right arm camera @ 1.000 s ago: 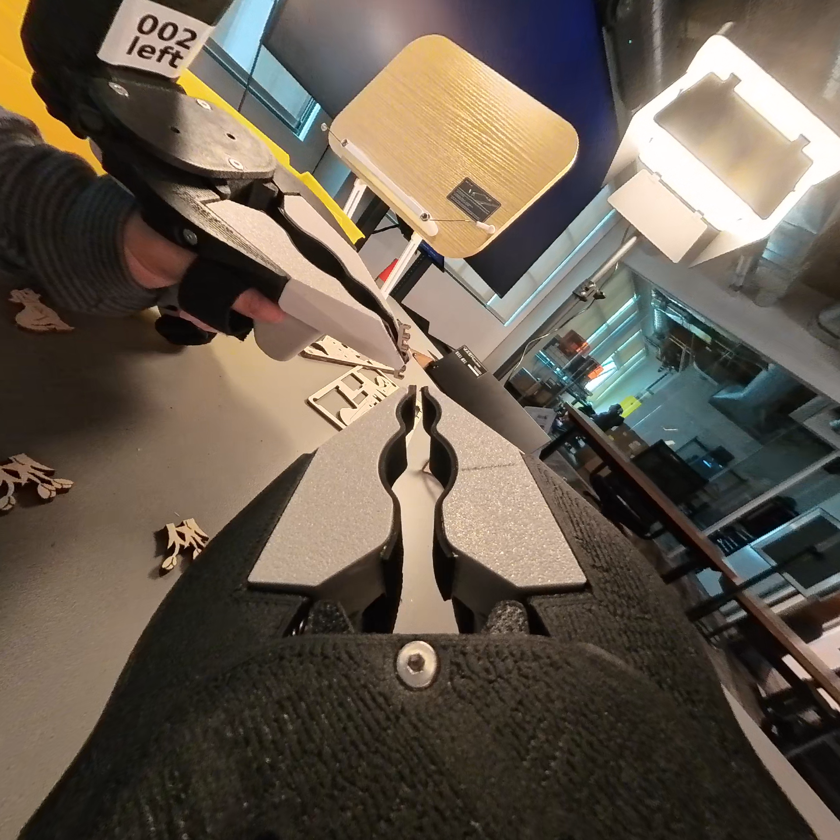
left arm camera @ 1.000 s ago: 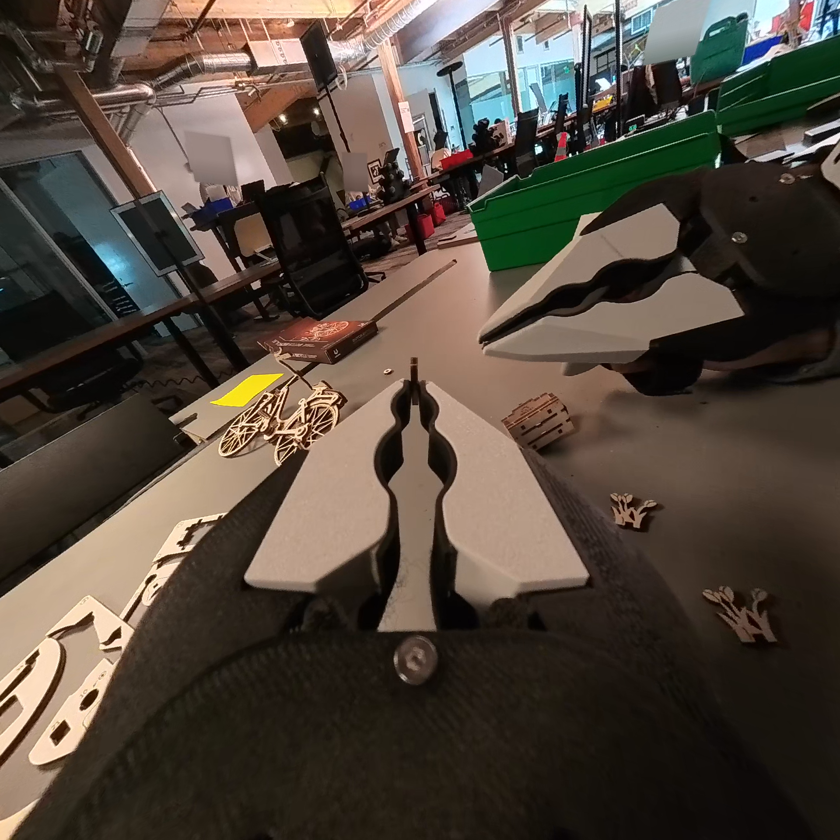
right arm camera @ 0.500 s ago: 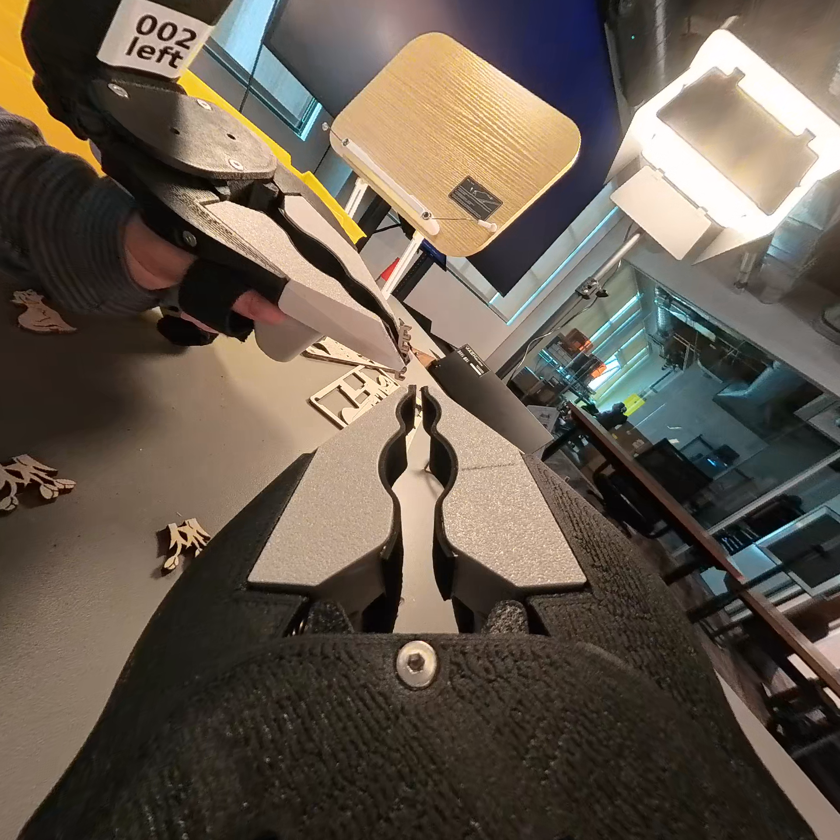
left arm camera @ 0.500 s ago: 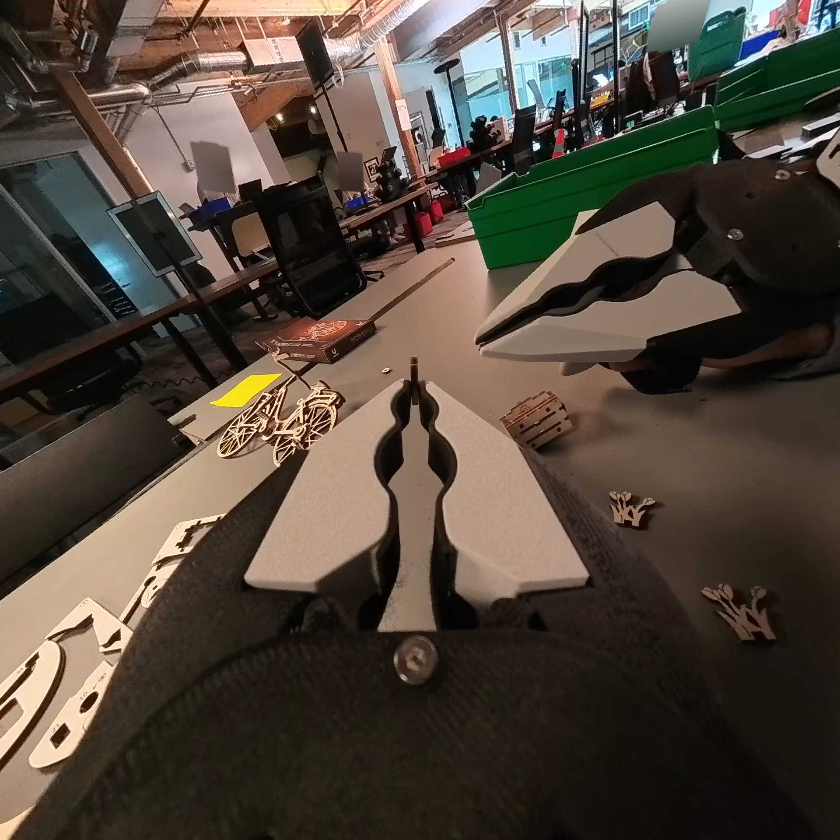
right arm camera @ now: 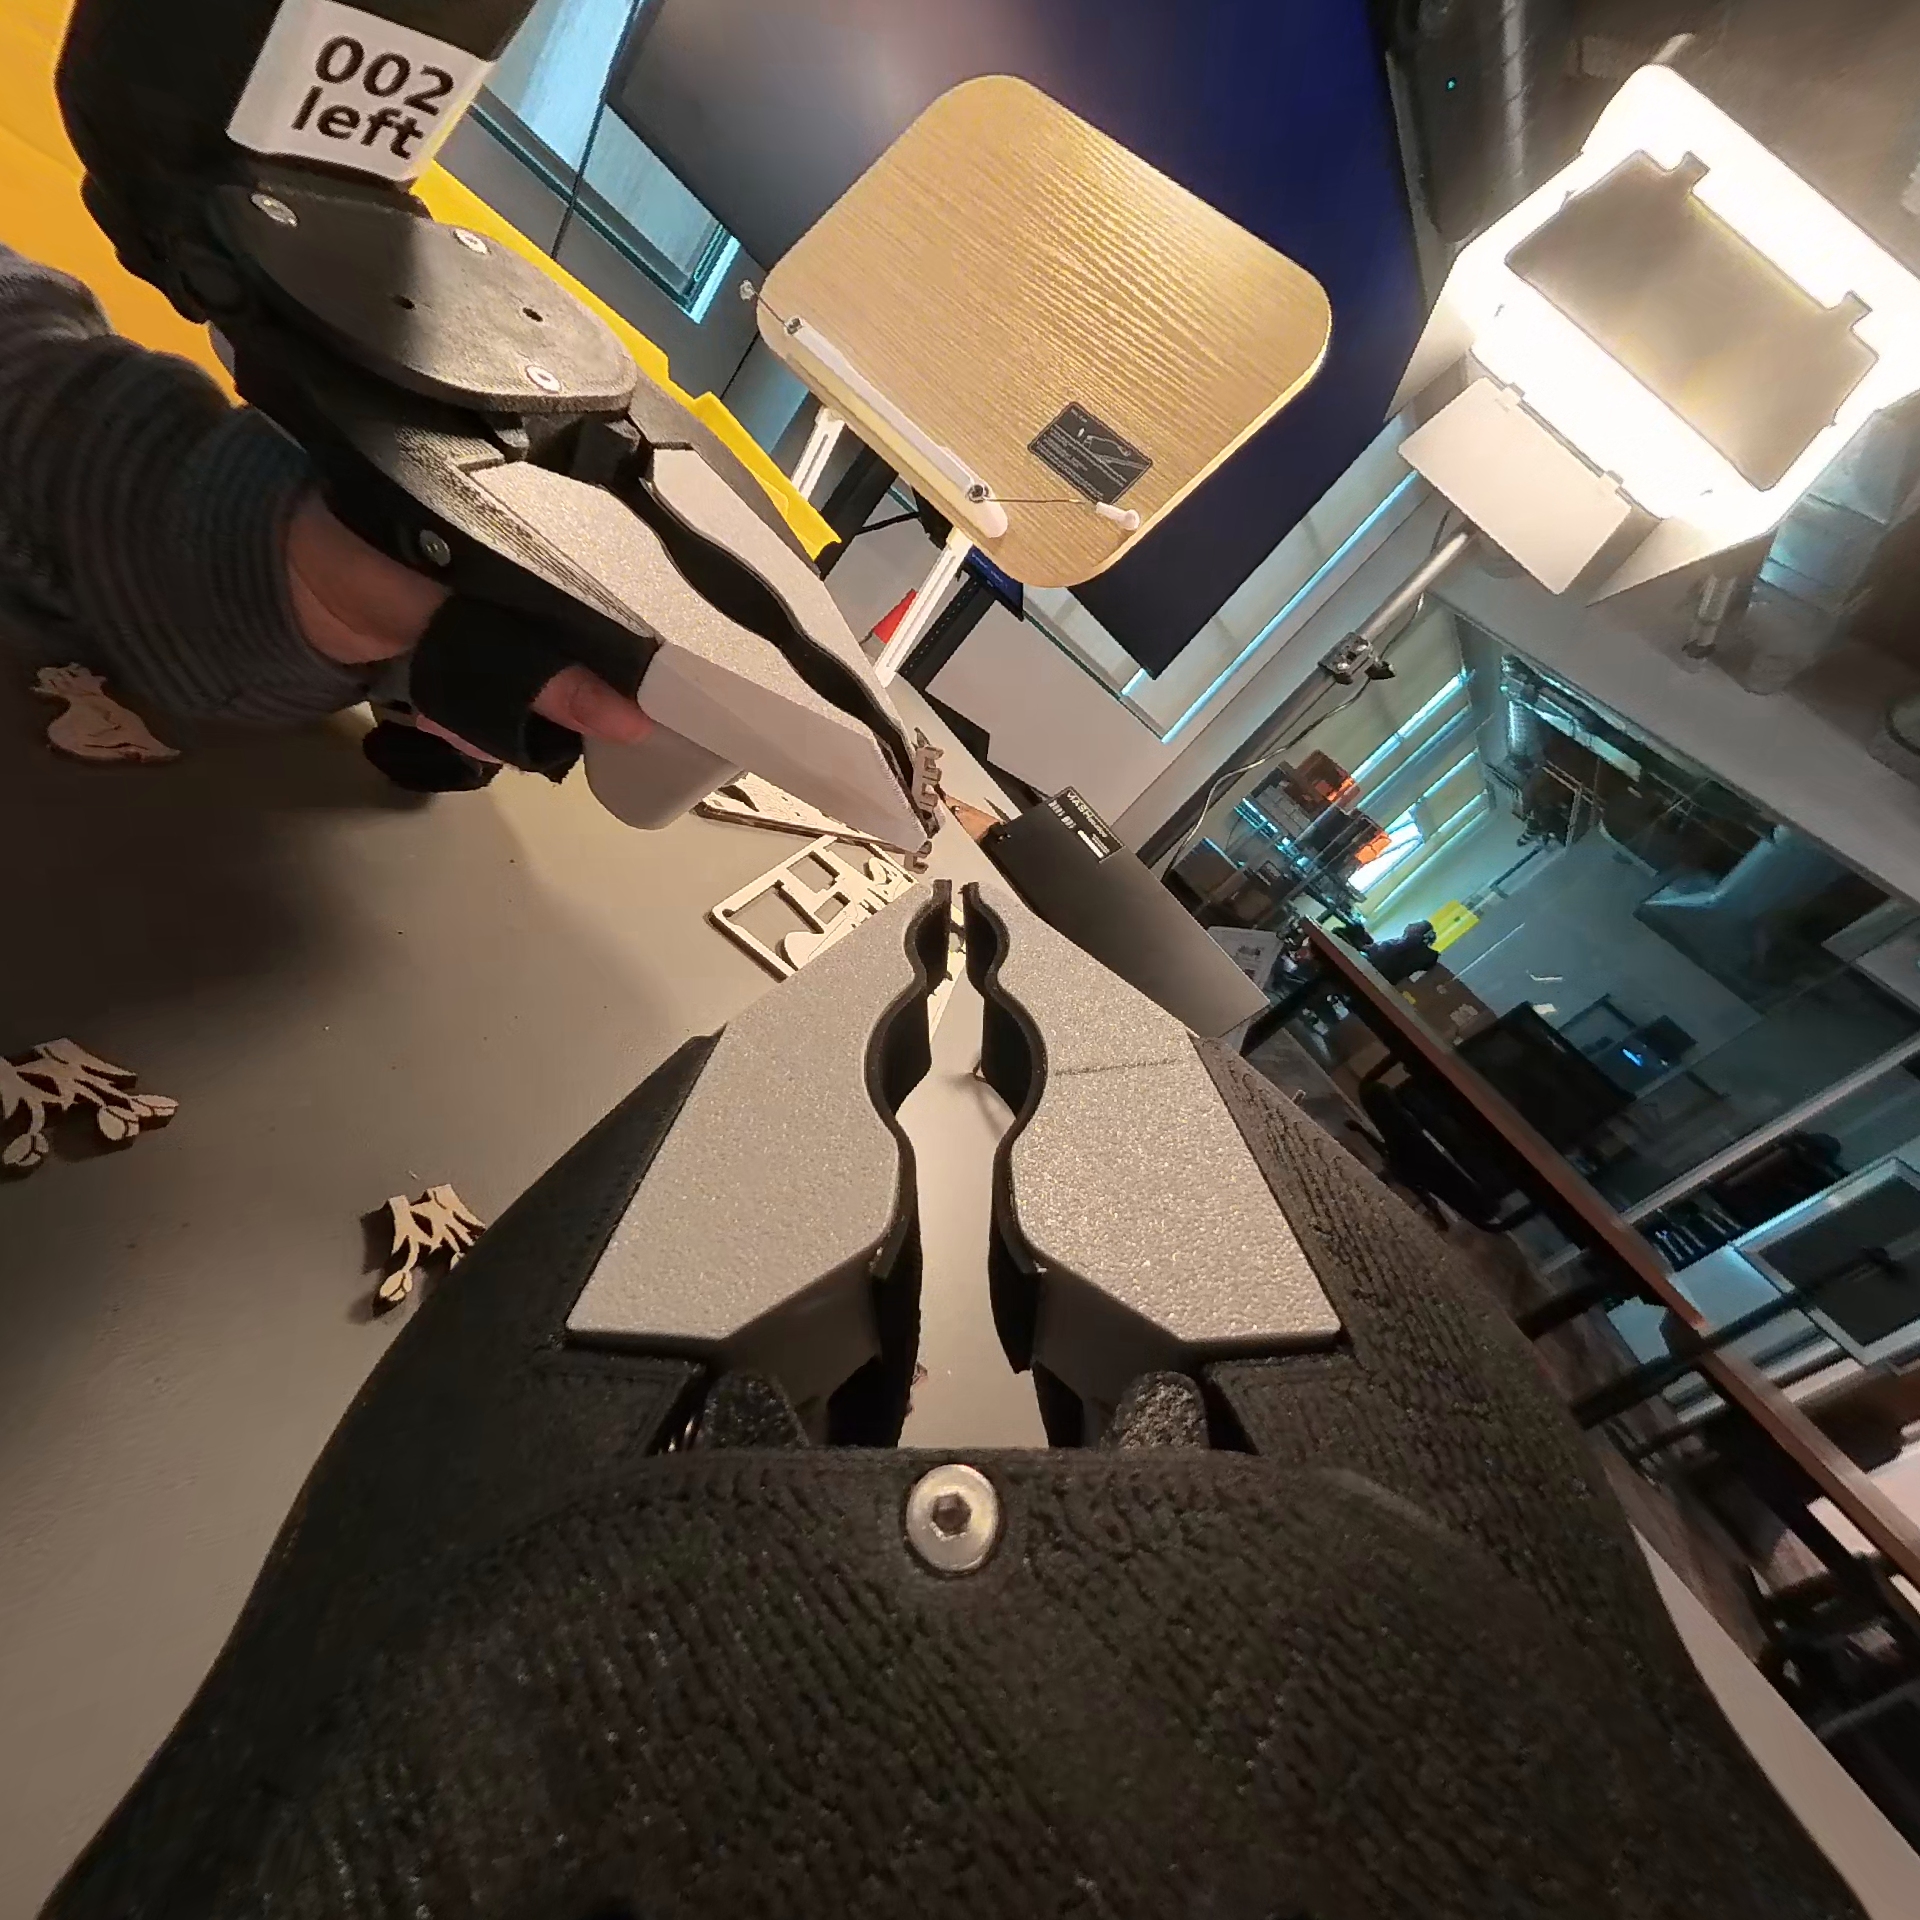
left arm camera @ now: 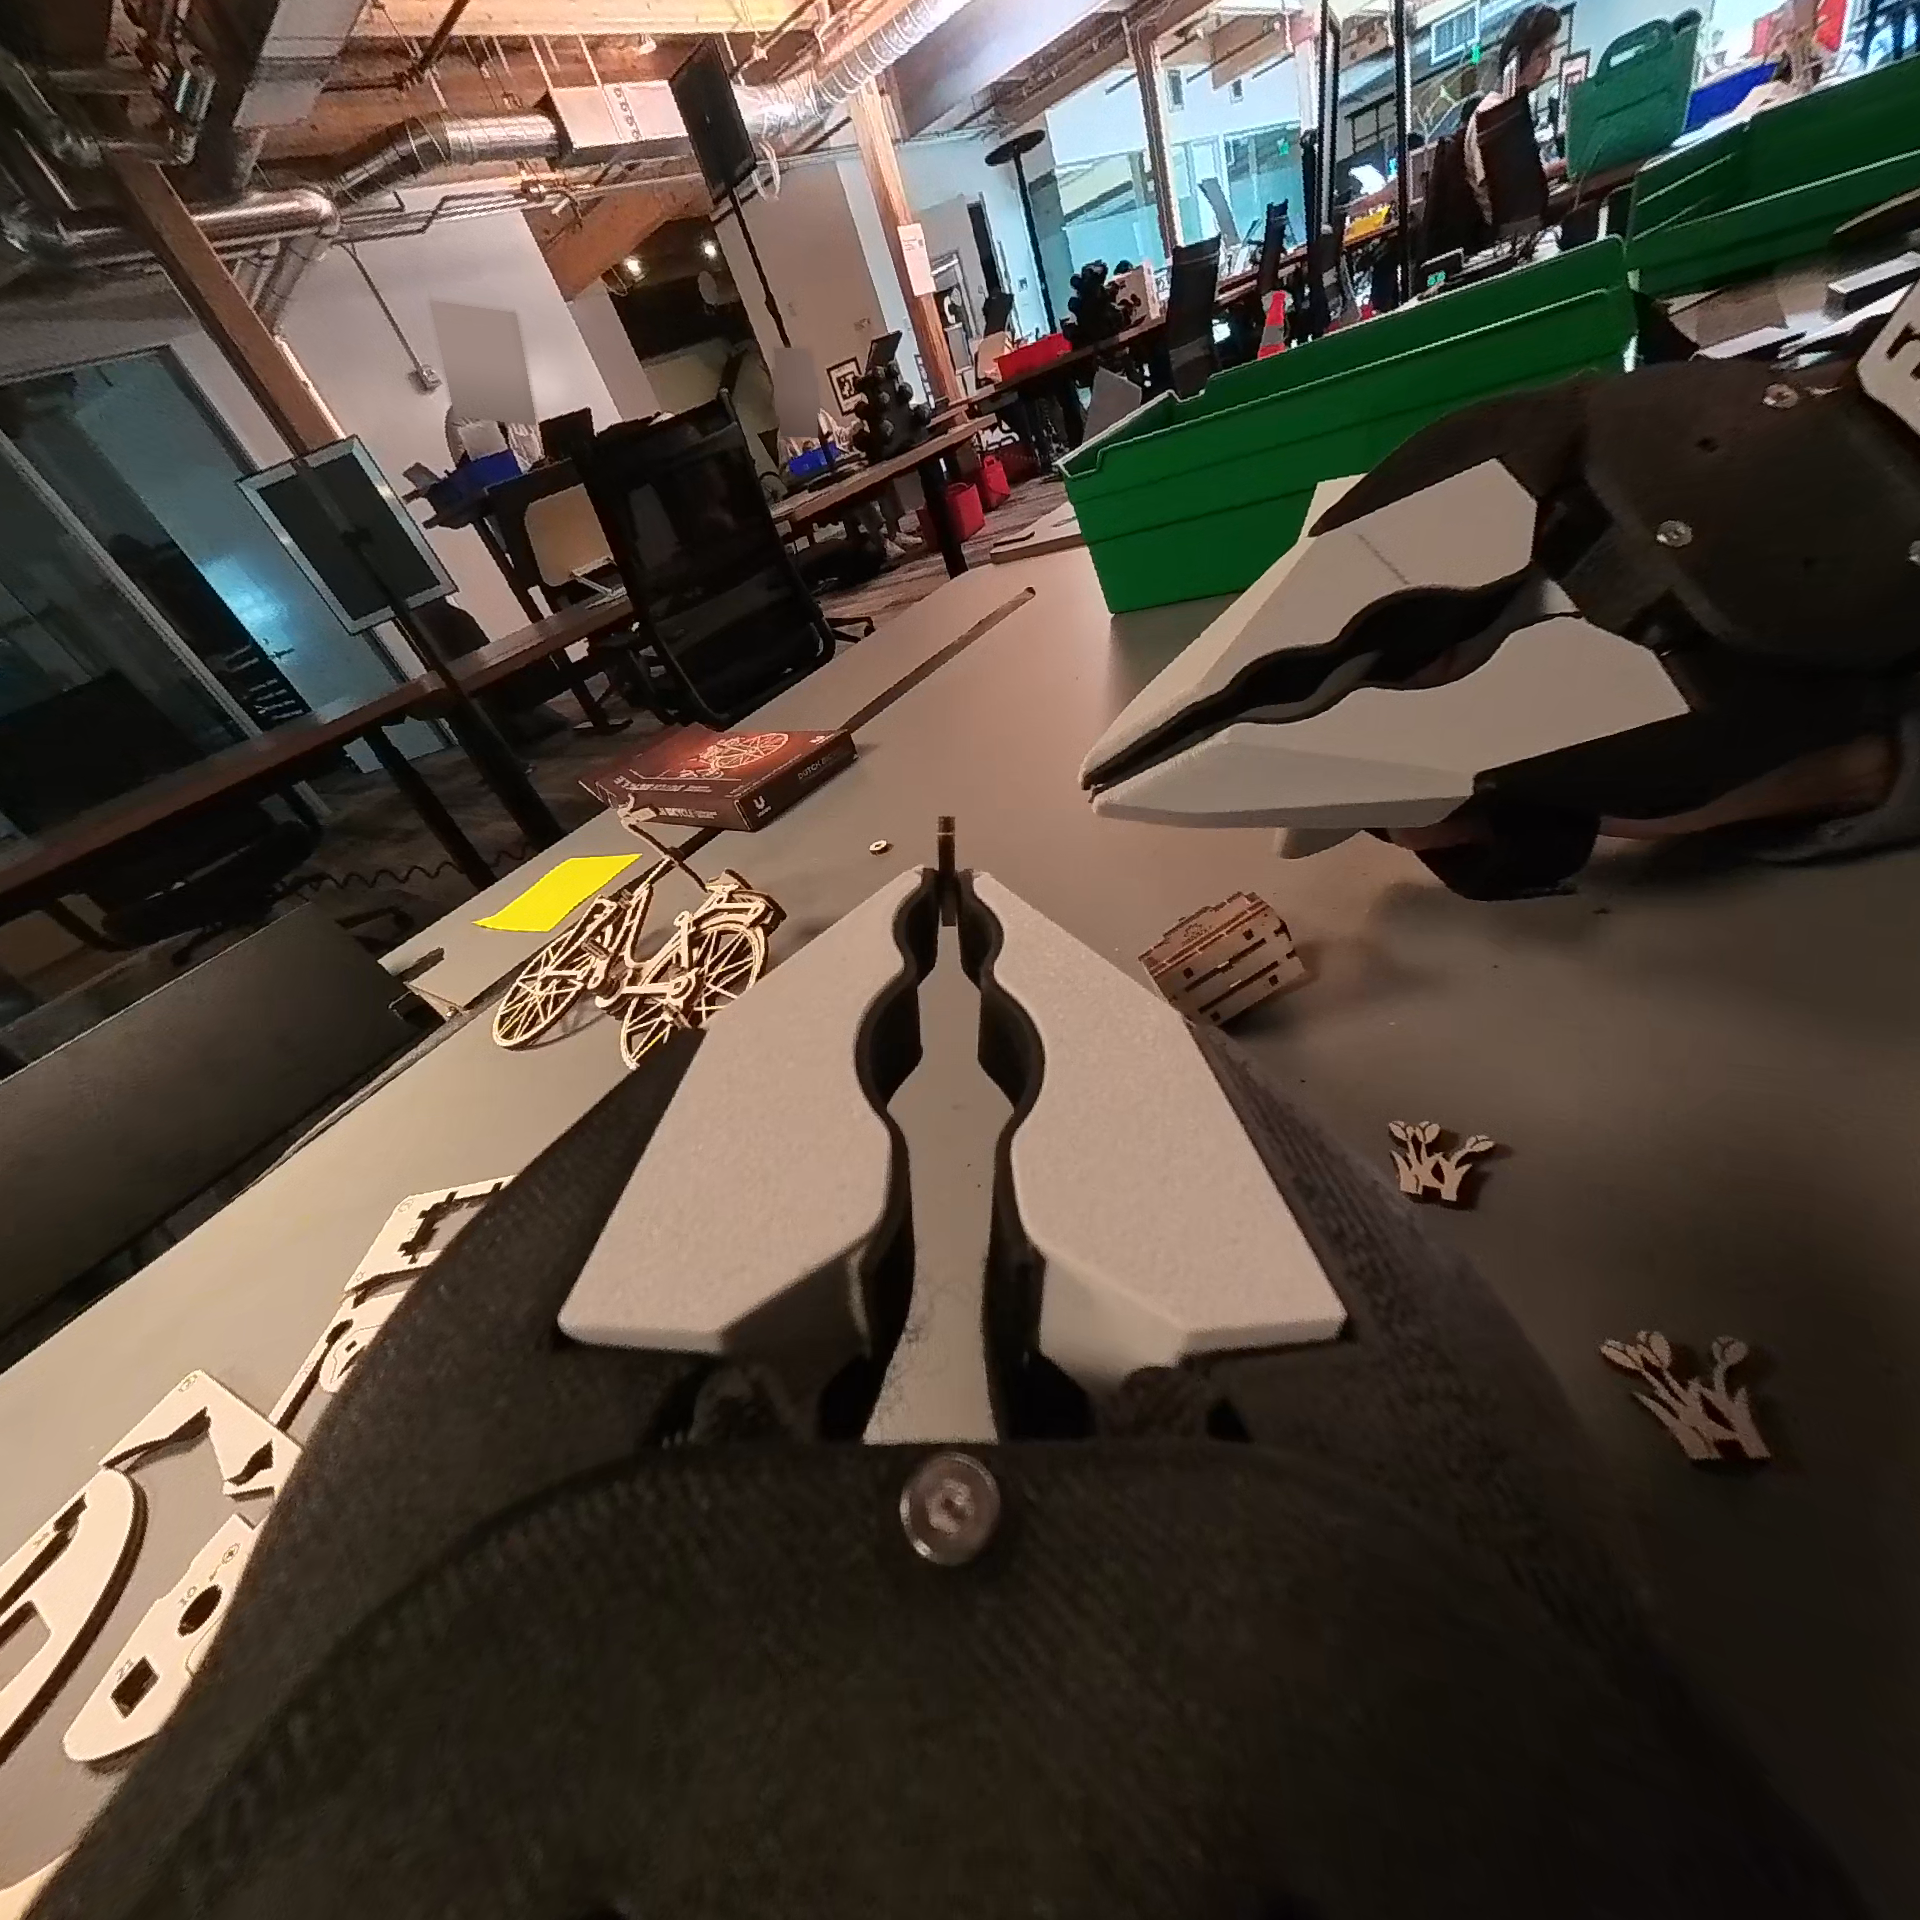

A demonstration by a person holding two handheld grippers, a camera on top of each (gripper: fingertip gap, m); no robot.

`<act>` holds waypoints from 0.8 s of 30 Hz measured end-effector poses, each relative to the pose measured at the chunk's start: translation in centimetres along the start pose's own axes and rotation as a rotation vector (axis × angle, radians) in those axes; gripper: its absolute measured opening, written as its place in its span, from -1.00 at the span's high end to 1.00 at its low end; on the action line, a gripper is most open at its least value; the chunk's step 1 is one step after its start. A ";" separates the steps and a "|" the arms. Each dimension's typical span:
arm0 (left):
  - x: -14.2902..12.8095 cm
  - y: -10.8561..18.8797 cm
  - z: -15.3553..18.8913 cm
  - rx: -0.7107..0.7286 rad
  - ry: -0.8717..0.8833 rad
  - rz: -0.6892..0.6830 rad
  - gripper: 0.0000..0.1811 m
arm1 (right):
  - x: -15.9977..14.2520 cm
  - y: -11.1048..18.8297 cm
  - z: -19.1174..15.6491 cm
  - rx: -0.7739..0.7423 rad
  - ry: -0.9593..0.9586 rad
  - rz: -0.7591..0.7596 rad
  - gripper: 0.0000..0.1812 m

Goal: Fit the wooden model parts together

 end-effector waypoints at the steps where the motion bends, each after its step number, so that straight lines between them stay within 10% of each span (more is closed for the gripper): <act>1: 0.0 0.0 0.0 0.000 0.000 0.000 0.99 | 0.0 0.0 0.0 0.000 -0.001 -0.001 1.00; 18: 0.1 0.0 0.1 -0.003 -0.003 0.001 0.99 | 0.0 0.0 0.1 -0.005 0.000 0.000 1.00; 24: 1.7 1.0 -0.8 0.083 -0.036 0.081 0.99 | -0.5 1.6 4.9 -0.189 -0.103 -0.039 0.93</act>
Point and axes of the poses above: each gripper's, where its closed fingertips meet, y back along the fingers, x out of its top, z = x × y across the jaws, the point moved 4 cm from there along y, back along the fingers, and after that the axes turned 3 degrees about -z, right-handed, at the moved point
